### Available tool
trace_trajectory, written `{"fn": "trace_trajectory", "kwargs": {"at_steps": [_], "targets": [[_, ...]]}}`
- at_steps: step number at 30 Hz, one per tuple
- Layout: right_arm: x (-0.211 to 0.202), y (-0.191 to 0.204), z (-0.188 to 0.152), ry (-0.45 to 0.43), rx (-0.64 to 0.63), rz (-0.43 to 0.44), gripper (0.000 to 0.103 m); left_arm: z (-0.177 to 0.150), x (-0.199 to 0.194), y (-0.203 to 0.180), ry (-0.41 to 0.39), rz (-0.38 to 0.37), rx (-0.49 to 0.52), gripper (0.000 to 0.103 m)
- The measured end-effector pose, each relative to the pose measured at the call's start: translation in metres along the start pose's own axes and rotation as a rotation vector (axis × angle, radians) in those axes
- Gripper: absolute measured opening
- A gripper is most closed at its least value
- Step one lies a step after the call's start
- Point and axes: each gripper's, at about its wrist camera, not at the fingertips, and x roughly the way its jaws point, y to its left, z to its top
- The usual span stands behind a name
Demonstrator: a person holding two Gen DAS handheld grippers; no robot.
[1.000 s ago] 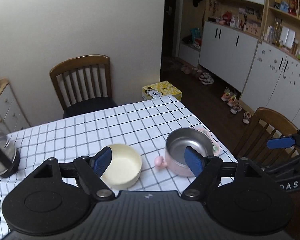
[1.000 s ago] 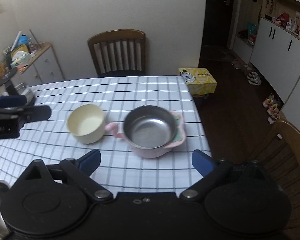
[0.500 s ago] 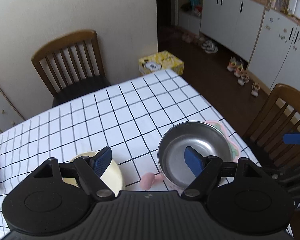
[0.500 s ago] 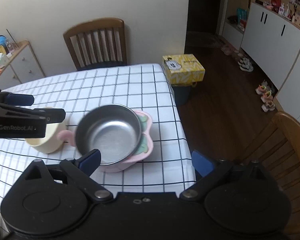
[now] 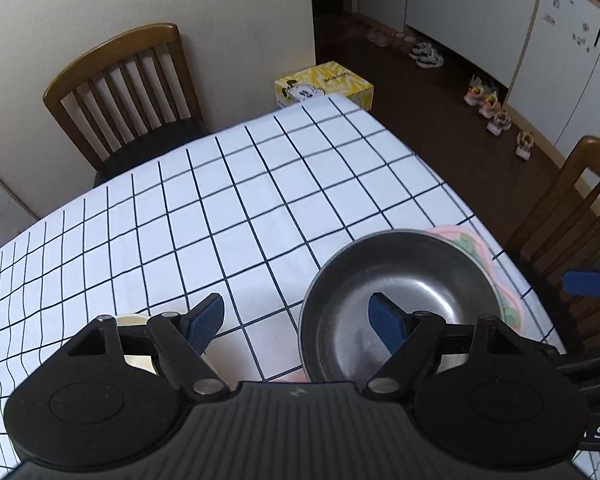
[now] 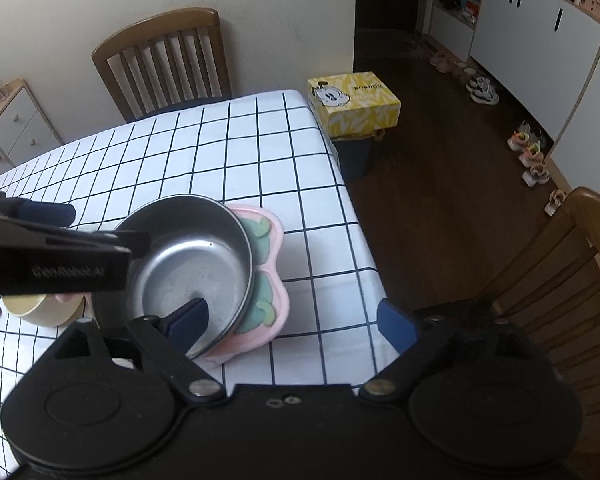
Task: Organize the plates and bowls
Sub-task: 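Move both grippers to the pink pot's rim and close them, then lift the pink pot with both grippers and carry it over the steel bowl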
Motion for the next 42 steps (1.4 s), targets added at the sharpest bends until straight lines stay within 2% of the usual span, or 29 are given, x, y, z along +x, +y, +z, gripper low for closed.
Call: {"fn": "trace_trajectory", "kwargs": {"at_steps": [1, 3, 4, 7, 9, 11, 15, 17, 20, 23, 34, 42], "targets": [[0.003, 0.0, 0.001, 0.004, 0.004, 0.002, 0.089, 0.0, 0.003, -0.001, 0.004, 0.005, 0.002, 0.078], [0.007, 0.002, 0.001, 0.011, 0.006, 0.006, 0.087, 0.0, 0.008, -0.003, 0.017, 0.0, 0.005, 0.07], [0.009, 0.002, 0.002, 0.015, 0.008, 0.008, 0.087, 0.0, 0.011, -0.003, 0.03, -0.009, 0.002, 0.062], [0.015, 0.005, 0.003, 0.025, 0.016, 0.015, 0.083, 0.0, 0.016, -0.004, 0.035, -0.013, -0.007, 0.058], [0.018, 0.006, 0.003, 0.033, 0.024, 0.016, 0.08, 0.0, 0.019, -0.004, 0.043, -0.013, -0.011, 0.049], [0.02, 0.007, 0.003, 0.042, 0.033, 0.022, 0.073, 0.0, 0.022, -0.005, 0.055, -0.017, -0.017, 0.036], [0.024, 0.006, 0.002, 0.062, 0.052, 0.039, 0.06, -0.001, 0.024, -0.002, 0.062, -0.02, -0.032, 0.03], [0.025, 0.006, 0.002, 0.068, 0.057, 0.045, 0.049, -0.001, 0.025, -0.002, 0.07, -0.019, -0.036, 0.019], [0.025, 0.005, 0.001, 0.073, 0.07, 0.059, 0.045, -0.003, 0.024, -0.002, 0.079, -0.018, -0.028, 0.014], [0.024, 0.007, 0.001, 0.071, 0.069, 0.072, 0.038, -0.006, 0.022, -0.004, 0.077, -0.006, -0.015, 0.01], [0.016, 0.006, -0.005, 0.079, 0.084, 0.074, 0.033, -0.026, 0.004, -0.007, 0.093, -0.005, -0.017, 0.008], [-0.01, 0.011, -0.014, 0.081, 0.076, 0.089, 0.032, -0.045, -0.032, -0.006, 0.077, 0.0, -0.013, 0.008]]}}
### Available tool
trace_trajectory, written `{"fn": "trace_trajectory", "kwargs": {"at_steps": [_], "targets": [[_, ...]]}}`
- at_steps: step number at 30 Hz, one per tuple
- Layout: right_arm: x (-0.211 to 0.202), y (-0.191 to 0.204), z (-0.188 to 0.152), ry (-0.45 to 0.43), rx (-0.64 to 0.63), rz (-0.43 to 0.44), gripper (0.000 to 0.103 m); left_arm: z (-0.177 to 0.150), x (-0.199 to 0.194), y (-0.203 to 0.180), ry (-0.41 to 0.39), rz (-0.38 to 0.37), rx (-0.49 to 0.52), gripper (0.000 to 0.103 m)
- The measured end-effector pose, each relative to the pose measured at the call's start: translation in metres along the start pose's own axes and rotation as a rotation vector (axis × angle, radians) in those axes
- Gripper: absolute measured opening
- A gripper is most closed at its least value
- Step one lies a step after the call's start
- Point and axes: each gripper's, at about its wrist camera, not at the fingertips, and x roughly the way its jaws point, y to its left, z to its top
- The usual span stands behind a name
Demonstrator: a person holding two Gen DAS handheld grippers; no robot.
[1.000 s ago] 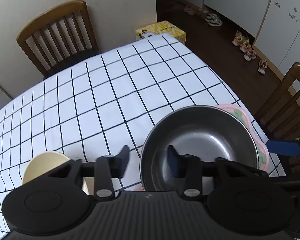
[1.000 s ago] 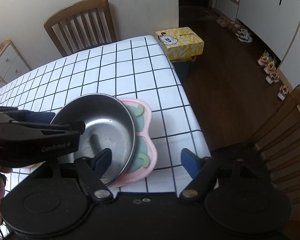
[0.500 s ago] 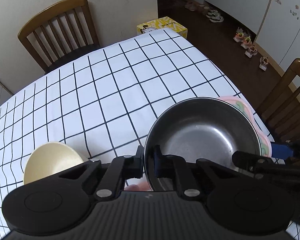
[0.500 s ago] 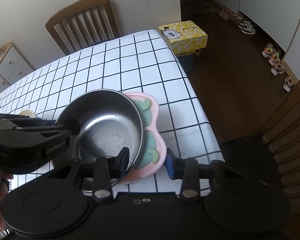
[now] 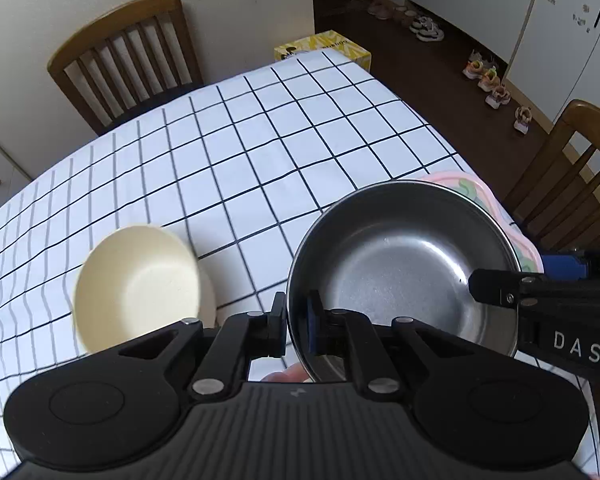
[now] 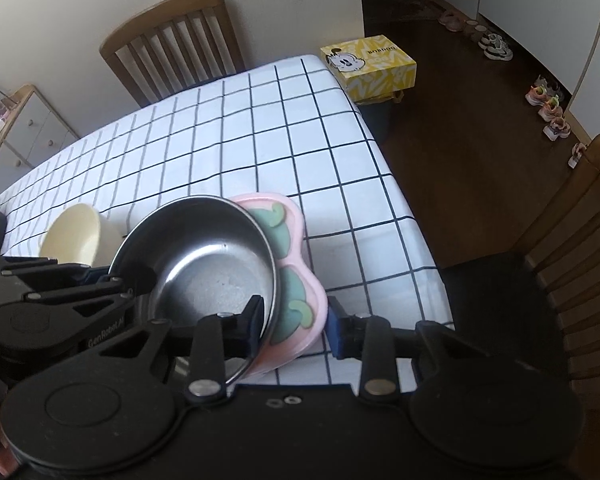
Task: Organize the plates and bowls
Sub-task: 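Lift the pink pot with both grippers and carry it over the steel bowl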
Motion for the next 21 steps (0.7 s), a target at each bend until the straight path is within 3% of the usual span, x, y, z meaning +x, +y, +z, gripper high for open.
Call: {"fn": "trace_trajectory", "kwargs": {"at_steps": [12, 21], "targets": [[-0.063, 0.038, -0.027, -0.057, -0.074, 0.026, 0.031, -0.044, -0.082, 0.022, -0.041, 0.016, -0.014, 0.008], [-0.106, 0.097, -0.064, -0.085, -0.121, 0.054, 0.031, -0.1, -0.145, 0.071, -0.057, 0.018, -0.037, 0.008]]}}
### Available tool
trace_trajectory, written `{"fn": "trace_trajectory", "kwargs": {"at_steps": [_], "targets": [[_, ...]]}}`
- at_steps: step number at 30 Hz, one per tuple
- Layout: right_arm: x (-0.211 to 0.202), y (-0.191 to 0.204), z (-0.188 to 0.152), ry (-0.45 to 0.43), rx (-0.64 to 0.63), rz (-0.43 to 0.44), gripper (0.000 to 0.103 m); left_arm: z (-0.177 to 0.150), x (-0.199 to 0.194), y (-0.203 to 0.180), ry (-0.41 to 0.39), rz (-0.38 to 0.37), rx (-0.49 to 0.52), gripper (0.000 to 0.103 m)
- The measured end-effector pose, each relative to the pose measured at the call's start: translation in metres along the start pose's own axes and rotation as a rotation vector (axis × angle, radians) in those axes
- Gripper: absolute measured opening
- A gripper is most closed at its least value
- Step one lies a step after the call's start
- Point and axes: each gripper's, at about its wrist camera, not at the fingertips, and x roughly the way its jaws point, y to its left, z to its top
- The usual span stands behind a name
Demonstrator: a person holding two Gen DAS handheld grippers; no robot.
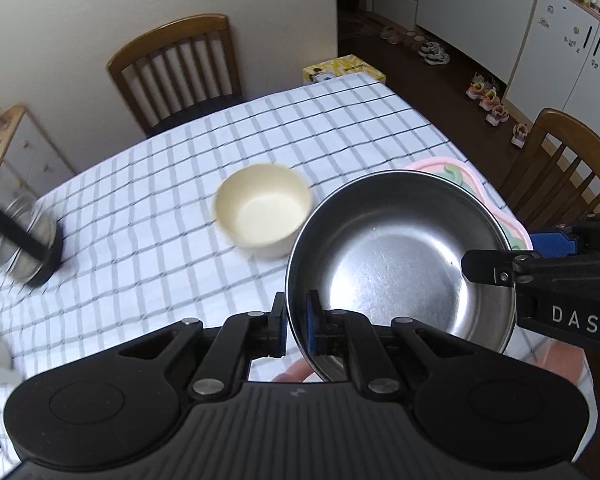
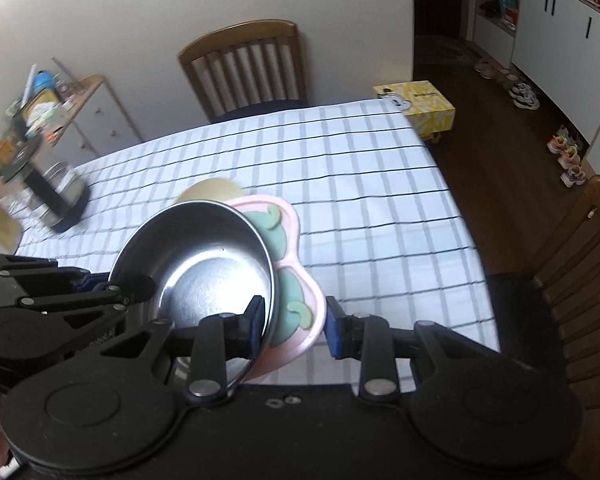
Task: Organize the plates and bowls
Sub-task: 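Lift the pink pot with both grippers and carry it over the steel bowl, then lower the pink pot into the steel bowl and open both grippers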
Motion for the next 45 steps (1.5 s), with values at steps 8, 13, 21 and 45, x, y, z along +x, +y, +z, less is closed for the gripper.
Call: {"fn": "trace_trajectory", "kwargs": {"at_steps": [8, 13, 21, 45], "targets": [[-0.022, 0.074, -0.033, 0.013, -0.05, 0.045, 0.031, -0.062, -0.045, 0.056, 0.016, 0.017, -0.013, 0.008], [-0.026, 0.118, -0.055, 0.044, -0.083, 0.068, 0.031, -0.103, -0.06, 0.09, 0.041, 0.023, -0.028, 0.008], [-0.022, 0.182, -0.091, 0.092, -0.142, 0.094, 0.031, -0.165, -0.07, 0.136, 0.071, 0.036, -0.068, 0.008], [0.036, 0.255, -0.157, 0.208, -0.21, 0.135, 0.027, -0.223, -0.043, 0.158, 0.095, -0.009, -0.095, 0.005]]}}
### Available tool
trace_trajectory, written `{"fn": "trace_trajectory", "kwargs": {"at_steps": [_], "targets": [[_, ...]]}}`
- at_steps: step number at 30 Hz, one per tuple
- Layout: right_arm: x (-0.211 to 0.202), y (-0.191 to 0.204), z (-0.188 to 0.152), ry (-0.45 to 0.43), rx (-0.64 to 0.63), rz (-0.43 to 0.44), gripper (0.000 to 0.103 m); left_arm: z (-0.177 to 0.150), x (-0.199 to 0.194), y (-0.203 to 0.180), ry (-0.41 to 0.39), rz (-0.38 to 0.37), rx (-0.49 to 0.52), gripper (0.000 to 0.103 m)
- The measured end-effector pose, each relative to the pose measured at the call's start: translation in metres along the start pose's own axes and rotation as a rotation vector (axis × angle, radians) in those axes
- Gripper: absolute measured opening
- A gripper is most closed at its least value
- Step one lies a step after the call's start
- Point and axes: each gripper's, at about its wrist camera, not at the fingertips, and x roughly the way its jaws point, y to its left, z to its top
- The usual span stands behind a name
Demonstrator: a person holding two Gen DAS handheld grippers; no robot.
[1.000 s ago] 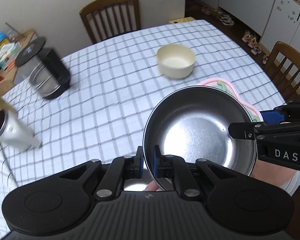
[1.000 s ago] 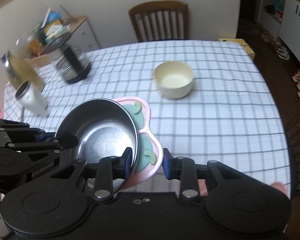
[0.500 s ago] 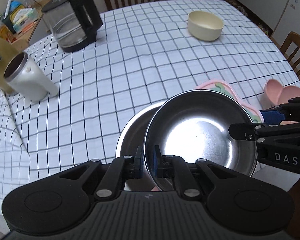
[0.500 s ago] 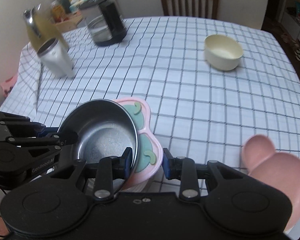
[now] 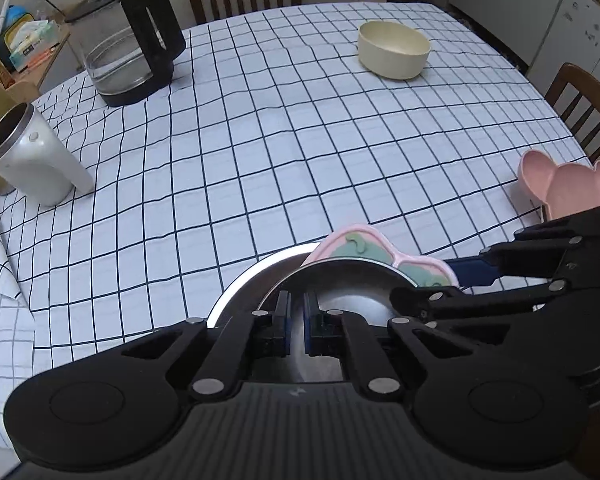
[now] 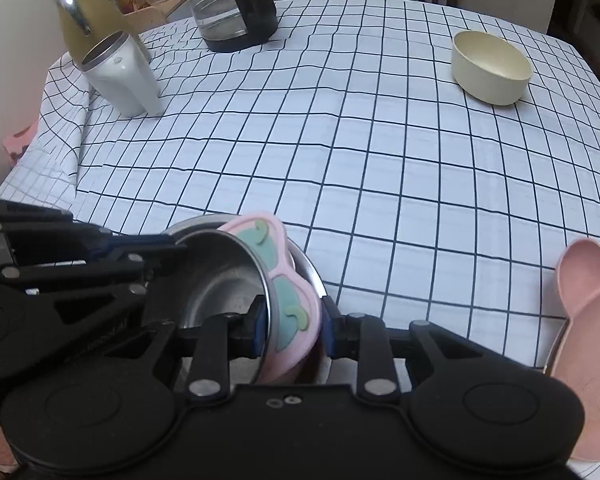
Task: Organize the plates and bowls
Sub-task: 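Lower the pink pot into the steel bowl and open both grippers, then move both grippers toward the cream bowl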
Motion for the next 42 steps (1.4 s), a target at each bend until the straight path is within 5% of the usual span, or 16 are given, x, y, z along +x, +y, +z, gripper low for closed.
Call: {"fn": "trace_trajectory", "kwargs": {"at_steps": [9, 21, 24, 29, 42], "targets": [[0.001, -0.008, 0.0, 0.022, 0.008, 0.038, 0.031, -0.009, 0.01, 0.009, 0.039, -0.034, -0.028, 0.005], [-0.031, -0.008, -0.003, -0.041, -0.049, 0.056, 0.044, -0.008, -0.005, 0.007, -0.015, -0.041, -0.025, 0.008], [-0.038, -0.009, -0.002, -0.055, -0.054, 0.065, 0.046, -0.004, -0.012, 0.005, -0.039, -0.047, -0.025, 0.016], [-0.052, -0.013, 0.001, -0.09, -0.054, 0.074, 0.051, 0.003, -0.026, 0.001, -0.11, -0.035, -0.032, 0.058], [-0.091, -0.053, 0.027, -0.194, -0.052, 0.081, 0.065, 0.05, -0.042, -0.022, -0.195, -0.03, -0.044, 0.065]]}}
